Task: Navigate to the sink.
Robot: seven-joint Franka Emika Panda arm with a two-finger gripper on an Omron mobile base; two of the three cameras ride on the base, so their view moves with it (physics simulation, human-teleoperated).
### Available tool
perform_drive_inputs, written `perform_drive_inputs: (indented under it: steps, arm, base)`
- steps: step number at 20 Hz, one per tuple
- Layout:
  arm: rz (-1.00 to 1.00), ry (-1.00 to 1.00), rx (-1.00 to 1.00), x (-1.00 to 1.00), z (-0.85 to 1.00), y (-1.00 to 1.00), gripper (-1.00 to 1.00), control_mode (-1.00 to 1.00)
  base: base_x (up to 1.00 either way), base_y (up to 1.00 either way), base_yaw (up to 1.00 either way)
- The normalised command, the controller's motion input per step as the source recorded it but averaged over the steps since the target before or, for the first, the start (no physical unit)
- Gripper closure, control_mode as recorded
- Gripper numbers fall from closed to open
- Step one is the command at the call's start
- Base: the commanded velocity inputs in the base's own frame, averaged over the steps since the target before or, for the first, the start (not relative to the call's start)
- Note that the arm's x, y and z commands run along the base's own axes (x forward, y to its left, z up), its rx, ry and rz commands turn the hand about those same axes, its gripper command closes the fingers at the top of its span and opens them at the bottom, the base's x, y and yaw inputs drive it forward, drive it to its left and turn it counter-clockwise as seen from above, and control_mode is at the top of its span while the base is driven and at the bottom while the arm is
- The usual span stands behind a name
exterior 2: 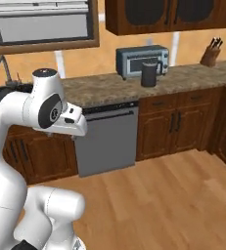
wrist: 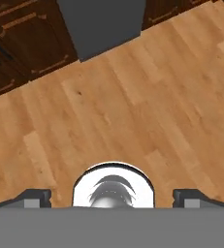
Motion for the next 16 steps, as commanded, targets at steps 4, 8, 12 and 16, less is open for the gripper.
perform_drive_inputs:
  steps: [4, 8, 12, 16]
  arm:
    - [0.00, 0.00, 0.00, 0.00, 0.00, 0.00, -1.00, 1.00]
    - [0.00, 0.00, 0.00, 0.00, 0.00, 0.00, -1.00, 1.00]
    - [0.00, 0.00, 0.00, 0.00, 0.00, 0.00, -1.00, 1.00]
    - [0.00, 0.00, 0.00, 0.00, 0.00, 0.00, -1.00, 1.00]
  base:
    - [1.00, 0.17, 0.64]
    - [1.00, 0.12, 0.59]
    - [1.00, 0.11, 0.48]
    - [1.00, 0.13, 0.33]
